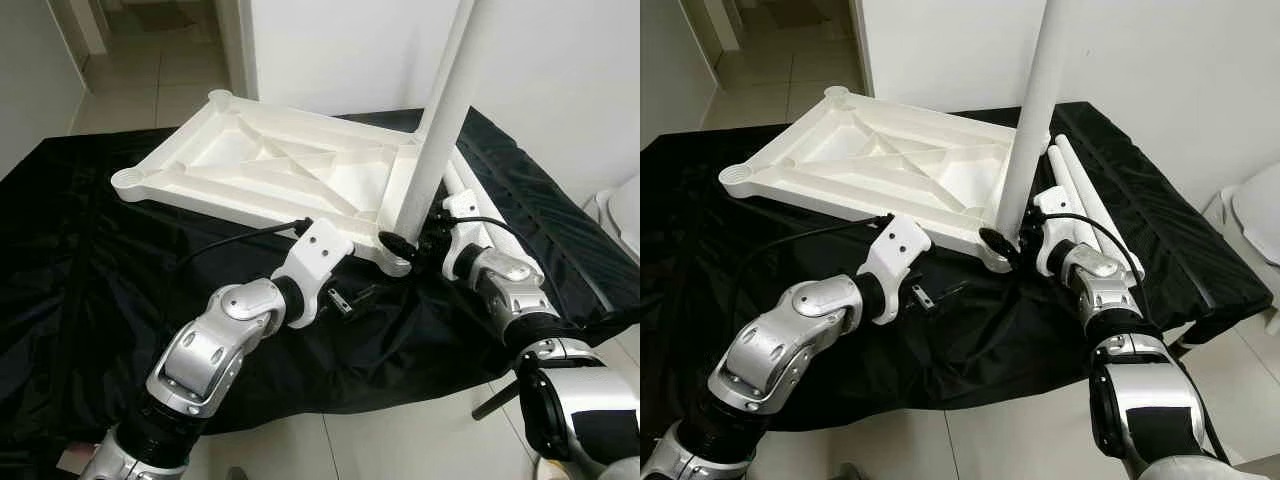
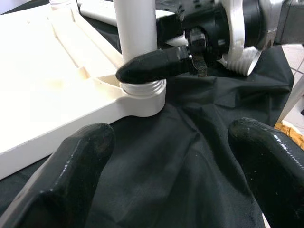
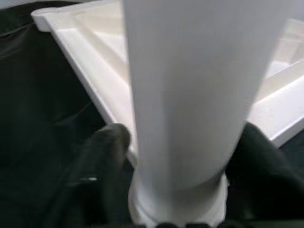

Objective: Building children table

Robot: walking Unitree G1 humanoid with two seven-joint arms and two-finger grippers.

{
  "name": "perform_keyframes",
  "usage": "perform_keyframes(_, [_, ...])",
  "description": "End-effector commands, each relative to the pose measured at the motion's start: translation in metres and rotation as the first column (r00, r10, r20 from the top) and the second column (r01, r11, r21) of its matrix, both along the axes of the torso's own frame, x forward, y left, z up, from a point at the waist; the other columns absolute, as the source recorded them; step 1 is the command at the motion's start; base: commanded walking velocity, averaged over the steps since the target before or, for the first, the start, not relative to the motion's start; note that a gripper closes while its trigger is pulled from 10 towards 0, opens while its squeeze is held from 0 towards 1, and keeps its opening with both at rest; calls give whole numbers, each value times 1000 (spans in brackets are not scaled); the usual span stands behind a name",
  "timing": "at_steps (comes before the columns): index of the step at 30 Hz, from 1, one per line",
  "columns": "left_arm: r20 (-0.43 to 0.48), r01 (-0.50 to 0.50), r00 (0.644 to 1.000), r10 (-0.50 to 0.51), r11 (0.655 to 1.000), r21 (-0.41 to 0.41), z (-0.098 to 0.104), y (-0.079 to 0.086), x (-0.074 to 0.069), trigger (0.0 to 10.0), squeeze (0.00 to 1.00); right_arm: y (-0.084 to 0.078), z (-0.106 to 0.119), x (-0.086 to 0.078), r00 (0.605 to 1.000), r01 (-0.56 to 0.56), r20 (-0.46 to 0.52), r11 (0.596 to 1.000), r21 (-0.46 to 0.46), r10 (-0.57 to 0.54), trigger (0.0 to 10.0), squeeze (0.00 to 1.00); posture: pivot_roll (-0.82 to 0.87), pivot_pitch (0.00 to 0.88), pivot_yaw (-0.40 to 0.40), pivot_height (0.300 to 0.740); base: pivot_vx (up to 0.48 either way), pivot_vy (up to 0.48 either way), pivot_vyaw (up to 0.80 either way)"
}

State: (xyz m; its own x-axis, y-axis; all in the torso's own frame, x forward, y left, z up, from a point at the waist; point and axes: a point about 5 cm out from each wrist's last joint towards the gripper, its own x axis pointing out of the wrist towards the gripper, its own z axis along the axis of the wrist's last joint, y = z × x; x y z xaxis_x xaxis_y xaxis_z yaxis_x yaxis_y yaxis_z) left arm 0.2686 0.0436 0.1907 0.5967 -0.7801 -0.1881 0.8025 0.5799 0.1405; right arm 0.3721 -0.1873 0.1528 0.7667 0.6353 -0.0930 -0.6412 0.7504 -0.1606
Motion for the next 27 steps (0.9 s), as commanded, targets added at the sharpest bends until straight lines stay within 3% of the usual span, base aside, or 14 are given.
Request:
perform_keyframes(1, [-3,20,1000,-20,1000,2,0,-1,-1,10000,0,0,-1,-1,999,-32,-10,999,-23,32,0,0,-41,9,14,740,0,0,0])
perform_keyframes(6, [-4,21,1000,-21,1000,-2,0,-3,-2,10000,0,-1,-5,-3,999,-44,-16,999,-18,43,0,0,-45,4,10,740,0,0,0])
perform_keyframes(18, [-9,26,1000,-26,1000,-8,-1,-4,-4,10000,0,-7,-12,-6,999,53,-9,996,67,-53,0,0,-56,4,-1,740,0,0,0])
perform_keyframes(27, [-15,32,999,-33,999,-10,-3,-6,-5,10000,0,-2,-18,-5,962,266,26,956,126,-271,0,0,-61,2,-4,740,0,0,0])
